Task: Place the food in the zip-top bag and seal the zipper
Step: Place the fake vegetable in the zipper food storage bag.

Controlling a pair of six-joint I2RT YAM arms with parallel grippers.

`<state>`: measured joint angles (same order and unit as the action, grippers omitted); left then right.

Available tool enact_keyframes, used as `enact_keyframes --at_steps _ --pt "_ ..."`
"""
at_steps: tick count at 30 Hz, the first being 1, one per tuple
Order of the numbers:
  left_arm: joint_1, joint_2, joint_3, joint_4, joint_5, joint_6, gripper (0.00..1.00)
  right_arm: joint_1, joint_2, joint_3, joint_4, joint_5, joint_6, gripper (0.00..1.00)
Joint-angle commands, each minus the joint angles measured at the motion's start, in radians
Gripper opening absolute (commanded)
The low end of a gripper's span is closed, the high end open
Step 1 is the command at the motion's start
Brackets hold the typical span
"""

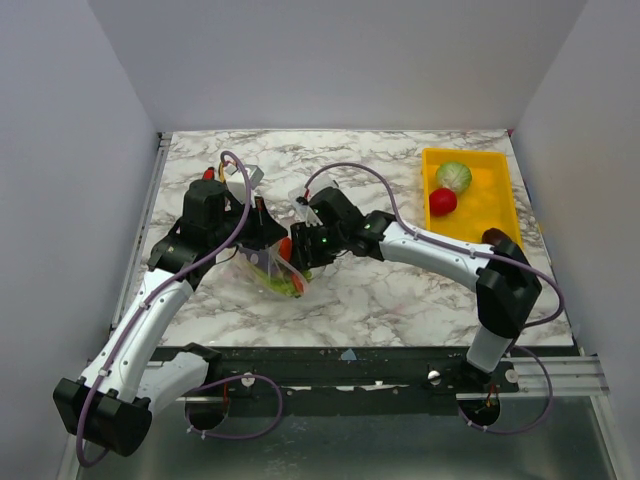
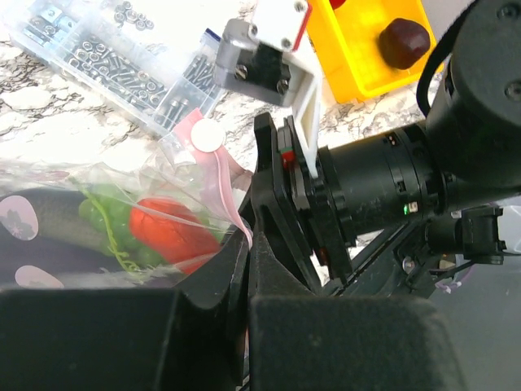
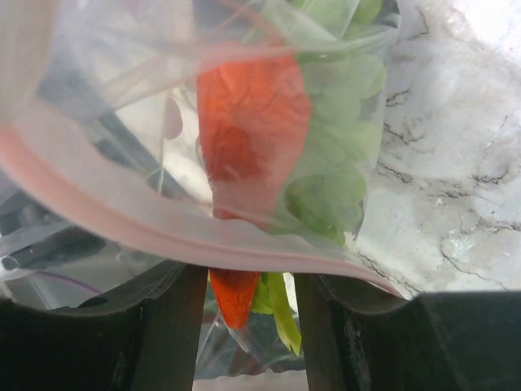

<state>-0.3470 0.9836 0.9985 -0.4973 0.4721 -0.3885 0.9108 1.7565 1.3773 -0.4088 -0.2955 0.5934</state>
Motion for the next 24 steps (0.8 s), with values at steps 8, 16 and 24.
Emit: enact_keyframes --at_steps 8,16,24 --pt "0.002 -0.014 0.003 0.049 0.023 0.002 0.0 0.036 -0.024 -0.054 0.124 0.067 -0.031 0.32" --pt "0.002 -0.017 0.0 0.058 0.036 -0.001 0.0 0.036 0.079 0.049 0.151 0.023 -0.086 0.13" --pt "0.003 -0.027 -0.003 0.058 0.004 -0.004 0.0 0.036 0.046 -0.086 0.397 0.144 -0.062 0.4"
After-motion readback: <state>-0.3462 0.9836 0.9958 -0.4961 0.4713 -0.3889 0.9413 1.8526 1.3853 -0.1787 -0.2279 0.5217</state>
